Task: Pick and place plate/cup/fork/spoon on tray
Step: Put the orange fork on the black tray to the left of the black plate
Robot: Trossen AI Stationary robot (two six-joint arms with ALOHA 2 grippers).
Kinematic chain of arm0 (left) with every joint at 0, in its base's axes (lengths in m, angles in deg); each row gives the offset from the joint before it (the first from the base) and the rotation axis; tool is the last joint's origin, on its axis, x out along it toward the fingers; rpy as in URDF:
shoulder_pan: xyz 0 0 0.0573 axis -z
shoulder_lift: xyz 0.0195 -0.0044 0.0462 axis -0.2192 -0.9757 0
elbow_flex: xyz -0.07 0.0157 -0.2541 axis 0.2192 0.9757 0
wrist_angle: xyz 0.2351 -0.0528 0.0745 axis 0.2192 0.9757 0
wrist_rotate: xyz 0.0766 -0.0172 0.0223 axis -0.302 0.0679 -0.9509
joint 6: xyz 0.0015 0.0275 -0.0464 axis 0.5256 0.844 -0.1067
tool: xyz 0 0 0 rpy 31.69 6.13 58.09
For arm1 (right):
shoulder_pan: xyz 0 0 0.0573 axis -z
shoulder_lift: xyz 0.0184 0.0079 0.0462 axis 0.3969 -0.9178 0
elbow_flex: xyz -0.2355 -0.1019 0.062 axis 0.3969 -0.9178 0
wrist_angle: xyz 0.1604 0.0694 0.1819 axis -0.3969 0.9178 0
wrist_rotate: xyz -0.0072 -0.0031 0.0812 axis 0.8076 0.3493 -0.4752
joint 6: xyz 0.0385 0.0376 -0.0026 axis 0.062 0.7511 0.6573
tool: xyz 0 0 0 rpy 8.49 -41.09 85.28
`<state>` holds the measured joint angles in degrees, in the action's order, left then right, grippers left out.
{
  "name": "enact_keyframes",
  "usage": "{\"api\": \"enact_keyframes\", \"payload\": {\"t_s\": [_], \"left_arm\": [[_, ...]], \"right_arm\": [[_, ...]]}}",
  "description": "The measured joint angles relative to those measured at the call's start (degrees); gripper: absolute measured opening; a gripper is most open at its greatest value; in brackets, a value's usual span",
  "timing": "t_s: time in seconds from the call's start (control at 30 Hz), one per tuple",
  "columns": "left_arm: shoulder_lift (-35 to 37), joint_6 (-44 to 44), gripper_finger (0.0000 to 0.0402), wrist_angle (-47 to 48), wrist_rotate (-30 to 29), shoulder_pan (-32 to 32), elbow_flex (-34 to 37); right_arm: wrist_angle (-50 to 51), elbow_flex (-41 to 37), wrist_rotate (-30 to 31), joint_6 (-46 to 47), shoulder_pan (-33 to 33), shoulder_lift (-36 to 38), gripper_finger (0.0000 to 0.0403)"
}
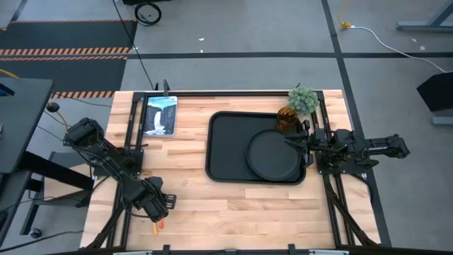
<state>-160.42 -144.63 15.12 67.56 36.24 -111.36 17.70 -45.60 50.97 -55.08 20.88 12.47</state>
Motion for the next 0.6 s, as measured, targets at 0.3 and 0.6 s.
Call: {"api": "enact_keyframes", "payload": {"t_s": [0.3,0.6], "left_arm": [[0.0,-0.4,0.0042,1.1,0.2,0.0,0.0],[0.1,-0.8,0.0017,1.6,0.1,0.0,0.0]], "right_arm": [[0.0,0.0,0.0,0.0,0.0,0.0,0.0088],[0.0,0.0,0.0,0.0,0.0,0.0,0.0088]]}}
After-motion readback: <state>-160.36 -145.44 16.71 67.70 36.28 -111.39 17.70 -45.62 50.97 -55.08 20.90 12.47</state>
